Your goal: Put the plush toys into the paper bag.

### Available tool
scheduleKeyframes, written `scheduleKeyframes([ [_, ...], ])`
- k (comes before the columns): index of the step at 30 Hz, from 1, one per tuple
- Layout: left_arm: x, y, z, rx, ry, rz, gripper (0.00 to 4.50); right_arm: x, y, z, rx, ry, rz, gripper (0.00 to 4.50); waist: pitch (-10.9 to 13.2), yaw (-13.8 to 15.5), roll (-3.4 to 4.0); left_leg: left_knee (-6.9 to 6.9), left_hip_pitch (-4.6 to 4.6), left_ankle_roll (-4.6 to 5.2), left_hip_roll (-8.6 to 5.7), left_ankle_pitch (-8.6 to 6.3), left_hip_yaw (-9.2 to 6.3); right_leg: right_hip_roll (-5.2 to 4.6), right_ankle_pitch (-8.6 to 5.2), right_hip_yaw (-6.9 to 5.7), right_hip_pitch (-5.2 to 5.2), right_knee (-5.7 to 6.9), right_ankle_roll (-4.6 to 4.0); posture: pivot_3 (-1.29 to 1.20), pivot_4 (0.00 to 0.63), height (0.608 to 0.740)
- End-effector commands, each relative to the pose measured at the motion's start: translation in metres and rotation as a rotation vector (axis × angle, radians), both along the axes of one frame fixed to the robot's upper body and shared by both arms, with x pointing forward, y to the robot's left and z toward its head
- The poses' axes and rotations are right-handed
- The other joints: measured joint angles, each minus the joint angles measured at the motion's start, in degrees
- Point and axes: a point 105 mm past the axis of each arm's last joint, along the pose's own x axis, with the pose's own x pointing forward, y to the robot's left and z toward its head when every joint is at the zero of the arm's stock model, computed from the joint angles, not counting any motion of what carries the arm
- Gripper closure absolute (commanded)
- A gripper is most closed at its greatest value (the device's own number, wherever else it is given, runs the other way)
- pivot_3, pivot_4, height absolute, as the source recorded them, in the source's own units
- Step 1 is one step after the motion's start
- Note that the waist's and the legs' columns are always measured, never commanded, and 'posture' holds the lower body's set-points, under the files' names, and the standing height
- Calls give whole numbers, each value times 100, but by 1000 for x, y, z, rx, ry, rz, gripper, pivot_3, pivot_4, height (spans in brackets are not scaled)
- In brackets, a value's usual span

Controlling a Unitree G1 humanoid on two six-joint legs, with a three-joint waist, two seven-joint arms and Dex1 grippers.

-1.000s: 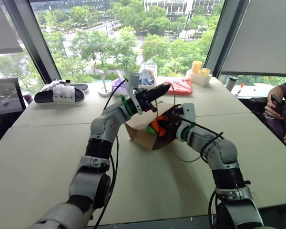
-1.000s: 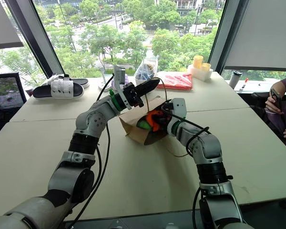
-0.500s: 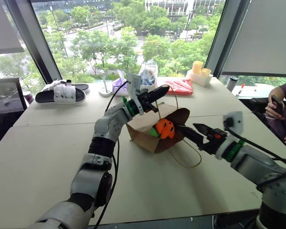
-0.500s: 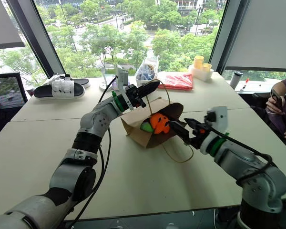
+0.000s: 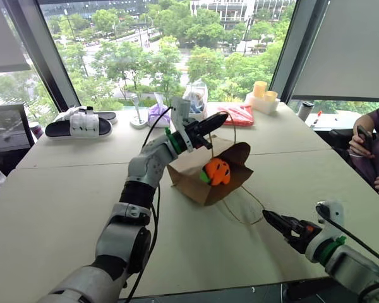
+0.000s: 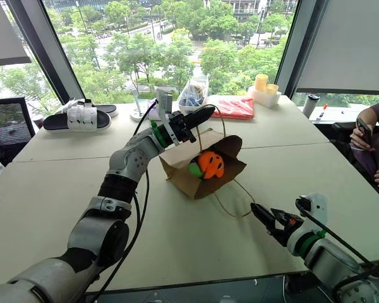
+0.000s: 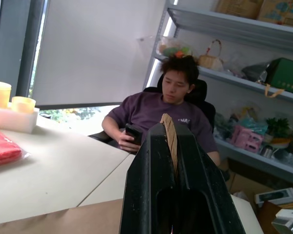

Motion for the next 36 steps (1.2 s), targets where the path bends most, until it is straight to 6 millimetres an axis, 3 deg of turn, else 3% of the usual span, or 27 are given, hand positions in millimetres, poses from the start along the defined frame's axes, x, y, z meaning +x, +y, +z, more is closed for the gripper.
scheduleKeyframes([
  [1, -2, 1, 19, -12, -70, 11, 4500, 8, 13, 9, 87, -60, 11, 324, 0, 0, 0, 0, 0, 0, 0, 0, 0, 0, 0, 0, 0, 0, 0, 0, 150, 740],
  [5, -1, 5, 19, -12, -72, 22, 4500, 16, 25, 0, 140, -38, 18, 324, 0, -1, 0, -2, 0, 0, 0, 0, -1, 0, 0, 0, -1, -1, 0, 0, 150, 740],
  [8, 1, 8, 19, -10, -72, 36, 4500, 19, 29, 4, 178, -58, 19, 1126, 0, 3, 1, -1, -1, 0, -1, 0, -1, 0, 0, 0, -1, -1, 0, 0, 150, 740],
  [13, 3, 12, 18, -8, -69, 48, 4500, 20, 28, 0, 166, -43, 6, 3802, 0, 1, 1, -2, 0, 0, -1, 0, -2, 0, 0, 0, -1, -1, 0, 0, 150, 740],
  [15, 3, 12, 18, -7, -70, 50, 4500, 20, 28, 1, 171, -47, 5, 4462, 0, 0, 1, -2, -1, 0, -1, 0, -2, 0, 0, 0, -1, -1, 0, 0, 150, 740],
  [19, 3, 12, 19, 1, -75, 50, 4500, 17, 31, 25, 181, -138, 62, 4462, 0, -1, 1, -2, -1, 0, -1, 0, -2, 0, 0, 0, -1, -1, 0, 0, 150, 740],
  [25, 11, 23, 45, -8, -18, 74, 4500, 8, 36, 125, 318, -494, 202, 4462, 2, -22, 0, 1, -3, 0, -1, 0, -2, 0, 0, -1, -2, 0, 1, 0, 150, 740],
  [29, 17, 29, 62, -12, -6, 89, 4500, 16, 32, 169, 372, -605, 213, 4462, 2, -13, 0, -5, 2, 2, 0, -1, -6, 2, -1, -7, 2, -2, 2, 0, 150, 740],
  [31, 19, 28, 60, 25, -2, 92, 4500, 20, 32, 179, 394, -622, 217, 4462, 2, -10, 0, -6, 0, 2, 0, -1, -5, 1, -1, -6, 1, -2, 3, 0, 150, 740],
  [36, 32, 23, 22, 161, 58, 134, 4500, 27, 40, 179, 404, -599, 250, 4462, 2, 0, 0, -2, -4, 2, -1, -1, -6, 1, -1, -7, 1, -2, 2, 0, 150, 740],
])
